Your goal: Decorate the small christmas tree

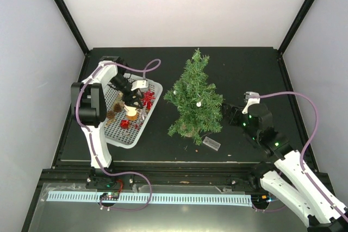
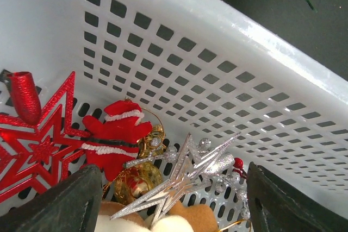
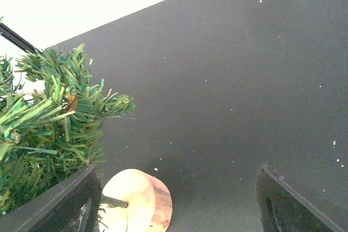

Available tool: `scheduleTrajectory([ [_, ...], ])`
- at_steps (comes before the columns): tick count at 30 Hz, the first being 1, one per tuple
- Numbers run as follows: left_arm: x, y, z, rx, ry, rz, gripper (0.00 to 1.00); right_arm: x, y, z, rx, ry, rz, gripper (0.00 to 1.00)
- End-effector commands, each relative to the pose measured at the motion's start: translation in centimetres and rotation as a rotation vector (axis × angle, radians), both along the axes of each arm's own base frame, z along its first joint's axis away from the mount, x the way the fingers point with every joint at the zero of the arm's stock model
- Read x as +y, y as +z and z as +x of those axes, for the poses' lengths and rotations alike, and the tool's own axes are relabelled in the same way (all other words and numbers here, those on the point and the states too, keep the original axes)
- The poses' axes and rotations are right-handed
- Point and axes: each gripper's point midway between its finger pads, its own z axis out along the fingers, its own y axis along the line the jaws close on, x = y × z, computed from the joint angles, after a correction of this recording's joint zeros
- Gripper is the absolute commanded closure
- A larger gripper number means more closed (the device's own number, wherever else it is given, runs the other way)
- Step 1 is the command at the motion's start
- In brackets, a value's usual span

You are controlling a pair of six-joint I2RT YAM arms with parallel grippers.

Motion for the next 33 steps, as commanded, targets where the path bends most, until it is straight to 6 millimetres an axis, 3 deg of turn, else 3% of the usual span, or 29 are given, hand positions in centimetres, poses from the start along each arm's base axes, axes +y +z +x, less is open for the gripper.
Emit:
scheduleTrajectory([
  [1, -0.5, -0.5, -0.4, 0.036, -0.039, -0.005, 0.29, -1.0, 0.7, 0.2, -0.017, -0.034, -0.027, 0.22],
  [20, -1.3, -2.5, -3.4, 0.139, -0.054, -0.019, 0.56, -1.4, -0.9, 0.2, 0.025, -0.043, -0.042, 0.22],
  [25, -1.0, -2.9, -3.5, 0.146, -0.05, -0.002, 0.76, -1.6, -0.9, 0.2, 0.024, -0.046, -0.042, 0.22],
  [26, -1.0, -2.9, -3.3, 0.145, -0.047, 0.004, 0.82, -1.6, -0.9, 0.2, 0.023, -0.046, -0.041, 0.22],
  [29, -0.9, -2.1, -2.7, 0.123, -0.031, 0.006, 0.85, -1.7, -0.9, 0.1, 0.026, -0.048, -0.04, 0.22],
  [33, -1.2, 0.4, -1.5, 0.078, -0.015, -0.017, 0.91, -1.7, -1.0, 0.0, 0.027, -0.046, -0.033, 0.22],
])
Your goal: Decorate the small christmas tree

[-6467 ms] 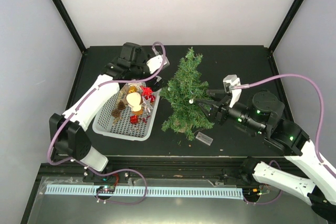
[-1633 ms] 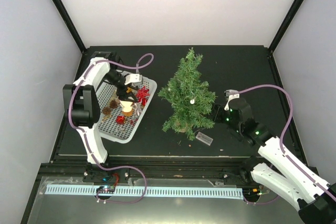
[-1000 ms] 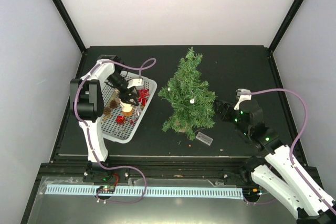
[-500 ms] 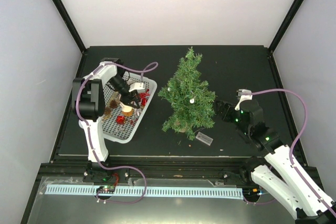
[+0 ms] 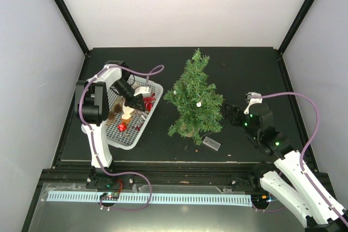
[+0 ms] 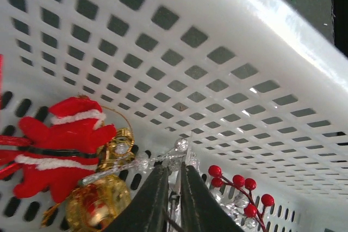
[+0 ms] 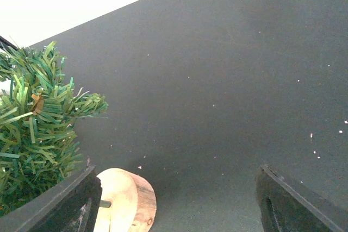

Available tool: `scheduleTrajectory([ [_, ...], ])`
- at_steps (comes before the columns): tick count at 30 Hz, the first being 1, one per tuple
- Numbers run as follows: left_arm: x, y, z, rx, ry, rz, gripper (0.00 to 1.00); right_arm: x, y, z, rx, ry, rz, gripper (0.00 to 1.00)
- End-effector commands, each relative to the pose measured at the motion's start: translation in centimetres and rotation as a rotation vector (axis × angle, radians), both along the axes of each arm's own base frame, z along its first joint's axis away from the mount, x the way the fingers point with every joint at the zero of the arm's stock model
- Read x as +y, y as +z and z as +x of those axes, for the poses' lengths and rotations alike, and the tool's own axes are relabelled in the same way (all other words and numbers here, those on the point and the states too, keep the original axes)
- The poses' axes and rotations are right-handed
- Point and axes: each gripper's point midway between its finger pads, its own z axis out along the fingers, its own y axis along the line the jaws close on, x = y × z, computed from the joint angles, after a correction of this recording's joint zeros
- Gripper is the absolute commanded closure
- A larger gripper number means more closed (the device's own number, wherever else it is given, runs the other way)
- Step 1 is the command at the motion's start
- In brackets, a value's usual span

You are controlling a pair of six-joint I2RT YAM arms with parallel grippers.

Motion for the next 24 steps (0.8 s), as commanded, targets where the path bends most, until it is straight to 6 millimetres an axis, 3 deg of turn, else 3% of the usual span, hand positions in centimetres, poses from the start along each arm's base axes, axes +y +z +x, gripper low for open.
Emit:
scheduleTrajectory([
  [1, -0.6, 4.1, 1.6, -0.077, 0.011, -0.043, 0.91, -0.3, -0.2, -0.1, -0.001, -0.006, 0.002, 0.22],
  [4, -0.7, 6.7, 2.6, -0.129, 0.02, -0.054, 0.98, -0.3, 0.1, -0.3, -0.006, -0.005, 0.008, 0.22],
  [8, -0.7, 9.9, 3.0, -0.2, 0.017, -0.059, 0.98, -0.3, 0.5, -0.4, -0.017, -0.002, 0.017, 0.22],
  [17, 0.9, 13.9, 1.8, -0.334, 0.027, 0.061, 0.99, -0.7, 1.7, -1.2, -0.062, 0.012, 0.013, 0.22],
  [21, 1.4, 17.0, 0.2, -0.464, -0.007, 0.126, 0.98, 0.8, 3.8, -2.5, -0.141, 0.151, 0.012, 0.27],
  [24, 1.2, 19.6, -2.1, -0.587, -0.071, 0.183, 0.98, 3.2, 6.7, -4.6, -0.237, 0.341, 0.052, 0.32],
])
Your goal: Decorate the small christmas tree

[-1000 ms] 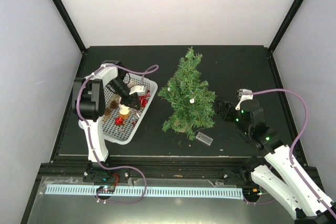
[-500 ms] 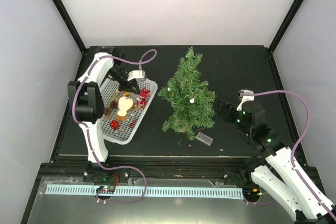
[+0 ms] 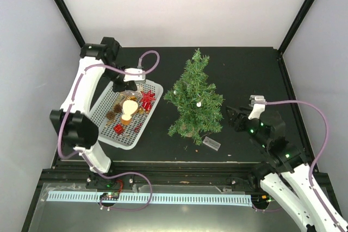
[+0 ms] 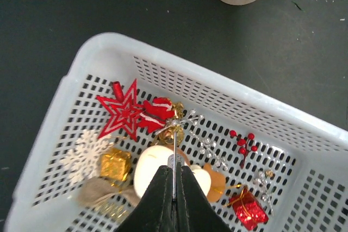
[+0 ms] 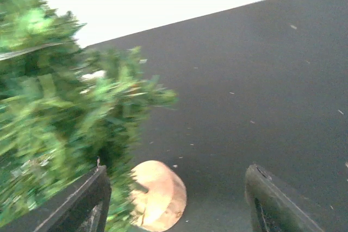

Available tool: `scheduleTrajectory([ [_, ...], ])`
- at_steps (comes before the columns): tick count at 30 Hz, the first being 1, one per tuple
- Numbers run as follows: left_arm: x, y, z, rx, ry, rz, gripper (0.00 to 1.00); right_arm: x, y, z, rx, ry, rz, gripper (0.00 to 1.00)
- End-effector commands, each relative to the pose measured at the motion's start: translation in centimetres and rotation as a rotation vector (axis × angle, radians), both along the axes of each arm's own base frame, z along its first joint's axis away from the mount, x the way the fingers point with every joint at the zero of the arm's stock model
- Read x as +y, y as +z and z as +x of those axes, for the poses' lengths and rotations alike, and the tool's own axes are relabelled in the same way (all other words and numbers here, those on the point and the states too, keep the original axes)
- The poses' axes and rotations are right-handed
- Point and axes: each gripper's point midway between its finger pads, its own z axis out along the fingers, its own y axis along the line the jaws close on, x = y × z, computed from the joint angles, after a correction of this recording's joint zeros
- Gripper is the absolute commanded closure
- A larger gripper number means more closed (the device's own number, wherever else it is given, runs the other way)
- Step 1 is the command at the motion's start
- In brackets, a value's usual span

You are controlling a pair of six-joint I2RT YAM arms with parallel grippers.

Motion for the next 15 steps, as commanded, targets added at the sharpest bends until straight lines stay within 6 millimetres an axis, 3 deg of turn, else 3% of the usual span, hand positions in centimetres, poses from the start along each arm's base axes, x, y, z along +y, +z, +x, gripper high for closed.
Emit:
scheduleTrajectory([
  [1, -0.1, 4.4, -4.1, -0.168, -0.082, 0.122, 0.98, 3.4, 4.8, -3.2, -0.16, 0.286, 0.036, 0.33],
  [7, -2.5, 8.3, -9.9, -0.352, -0.212, 0.139, 0.99, 6.3, 9.8, -7.7, -0.297, 0.561, 0.069, 0.35],
  [15, -6.0, 12.6, -17.6, -0.476, -0.337, -0.01, 0.98, 7.8, 14.9, -10.2, -0.339, 0.699, 0.085, 0.38],
])
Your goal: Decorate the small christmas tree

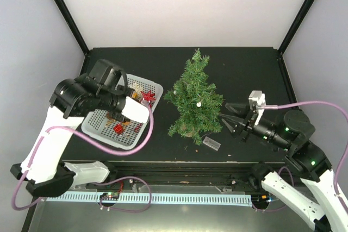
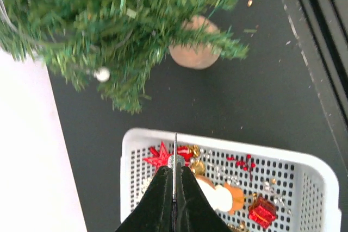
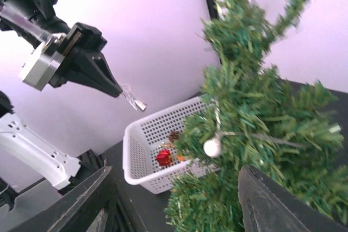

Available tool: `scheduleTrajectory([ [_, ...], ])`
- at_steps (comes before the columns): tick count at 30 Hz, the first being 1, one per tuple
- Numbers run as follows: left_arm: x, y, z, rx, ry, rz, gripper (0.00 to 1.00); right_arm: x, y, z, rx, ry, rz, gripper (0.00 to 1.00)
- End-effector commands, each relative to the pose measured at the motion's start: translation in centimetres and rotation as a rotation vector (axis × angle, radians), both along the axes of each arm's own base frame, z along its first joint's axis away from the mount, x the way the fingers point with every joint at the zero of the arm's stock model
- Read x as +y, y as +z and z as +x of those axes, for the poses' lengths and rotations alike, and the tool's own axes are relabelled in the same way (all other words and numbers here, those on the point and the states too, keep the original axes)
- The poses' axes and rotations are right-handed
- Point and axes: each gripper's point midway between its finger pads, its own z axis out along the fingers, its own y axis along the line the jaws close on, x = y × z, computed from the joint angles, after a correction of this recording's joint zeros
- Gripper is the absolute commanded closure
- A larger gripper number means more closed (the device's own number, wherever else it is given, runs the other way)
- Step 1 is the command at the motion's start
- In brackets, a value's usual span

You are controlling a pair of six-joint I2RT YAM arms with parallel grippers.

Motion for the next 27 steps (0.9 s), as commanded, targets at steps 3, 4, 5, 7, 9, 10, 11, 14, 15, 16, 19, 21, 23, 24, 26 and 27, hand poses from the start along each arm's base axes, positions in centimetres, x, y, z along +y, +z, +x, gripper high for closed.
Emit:
scheduleTrajectory([
  [3, -0.7, 2.5, -5.1, 0.03, -0.063, -0.136, 0.98, 1.5, 1.9, -2.4, -0.006, 0.163, -0.013, 0.38],
  [4, -0.6, 3.1, -6.0, 0.025, -0.085, -0.169, 0.98, 2.0, 2.0, -3.0, 0.005, 0.211, -0.013, 0.38],
  [5, -0.7, 3.3, -6.6, 0.028, -0.109, -0.19, 0.98, 2.4, 1.8, -3.4, 0.023, 0.249, -0.016, 0.38],
  [7, -0.4, 3.7, -8.7, 0.021, -0.176, -0.237, 0.98, 3.2, 1.5, -4.2, 0.052, 0.326, -0.043, 0.38],
  [9, -0.1, 3.7, -10.5, 0.011, -0.246, -0.265, 0.98, 3.9, 1.3, -4.9, 0.075, 0.38, -0.07, 0.37],
  [10, 0.1, 3.8, -11.2, 0.0, -0.271, -0.277, 0.98, 4.2, 1.2, -5.3, 0.085, 0.402, -0.08, 0.37],
  [11, 0.3, 4.0, -11.7, -0.01, -0.288, -0.293, 0.98, 4.5, 1.2, -5.6, 0.094, 0.417, -0.082, 0.37],
  [14, 0.5, 5.4, -13.2, -0.02, -0.318, -0.362, 0.98, 5.2, 1.8, -5.9, 0.101, 0.434, -0.053, 0.37],
  [15, 0.5, 5.8, -13.7, 0.007, -0.313, -0.376, 0.98, 5.5, 2.1, -6.0, 0.104, 0.444, -0.04, 0.37],
  [16, 0.4, 6.2, -13.6, 0.041, -0.283, -0.389, 0.99, 5.9, 2.2, -6.0, 0.11, 0.45, -0.031, 0.37],
  [19, 0.1, 6.3, -12.8, 0.109, -0.188, -0.385, 0.98, 8.3, 2.0, -6.7, 0.117, 0.483, -0.066, 0.37],
  [21, -0.2, 5.5, -12.4, 0.158, -0.141, -0.365, 0.98, 10.6, 1.3, -6.9, 0.094, 0.449, -0.158, 0.37],
  [23, -0.3, 4.0, -12.1, 0.207, -0.105, -0.334, 0.98, 13.2, 0.6, -8.0, 0.064, 0.44, -0.271, 0.37],
  [24, -0.4, 3.2, -12.0, 0.237, -0.091, -0.32, 0.98, 14.4, 0.2, -7.8, 0.046, 0.402, -0.328, 0.37],
  [26, -0.5, 1.8, -12.1, 0.296, -0.067, -0.297, 0.98, 16.2, -0.1, -8.0, 0.015, 0.358, -0.415, 0.37],
  [27, -0.7, 1.3, -12.4, 0.33, -0.066, -0.293, 0.98, 16.8, 0.0, -8.0, -0.002, 0.335, -0.439, 0.37],
])
